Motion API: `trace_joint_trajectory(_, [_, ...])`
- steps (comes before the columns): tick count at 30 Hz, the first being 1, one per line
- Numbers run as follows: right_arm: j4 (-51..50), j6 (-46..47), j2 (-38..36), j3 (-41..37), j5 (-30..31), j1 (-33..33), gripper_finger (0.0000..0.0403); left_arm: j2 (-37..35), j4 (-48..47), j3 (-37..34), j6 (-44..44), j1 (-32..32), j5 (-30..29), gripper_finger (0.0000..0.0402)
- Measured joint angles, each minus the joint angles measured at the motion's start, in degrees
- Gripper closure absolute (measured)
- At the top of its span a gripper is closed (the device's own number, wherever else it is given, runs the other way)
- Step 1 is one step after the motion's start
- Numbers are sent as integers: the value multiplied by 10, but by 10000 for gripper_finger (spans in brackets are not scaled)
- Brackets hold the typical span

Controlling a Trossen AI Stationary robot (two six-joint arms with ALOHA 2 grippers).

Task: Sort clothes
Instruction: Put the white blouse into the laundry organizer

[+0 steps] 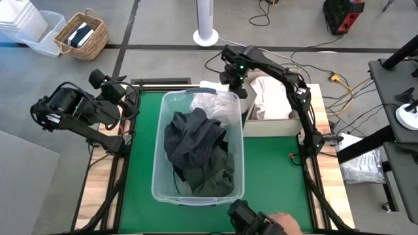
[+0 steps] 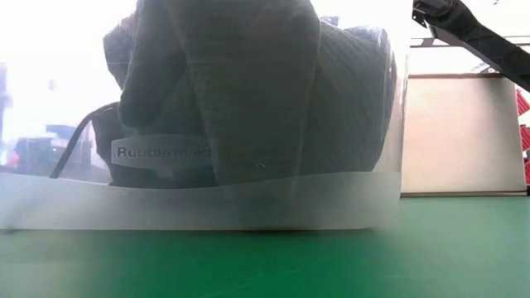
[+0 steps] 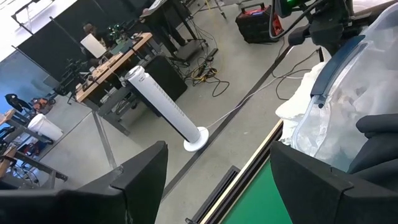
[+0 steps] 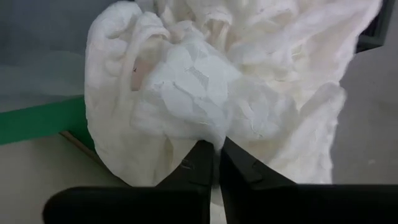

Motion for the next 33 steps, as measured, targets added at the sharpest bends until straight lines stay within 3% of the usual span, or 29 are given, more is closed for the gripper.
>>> trace_joint_trajectory(12, [-1, 15, -42, 52, 16, 0, 394, 1, 0, 0, -10, 0, 0, 143])
trace_joint_trajectory(26, [73, 16, -159, 69, 10, 10, 394, 9, 7, 0, -10, 0, 2, 143])
trace_joint_trajectory(29, [113, 25, -186, 69, 10, 13, 394, 18, 31, 0, 17, 0, 17, 143])
trace_joint_trajectory(33, [162, 31, -220, 69, 10, 15, 394, 32, 124, 0, 127, 0, 72, 143])
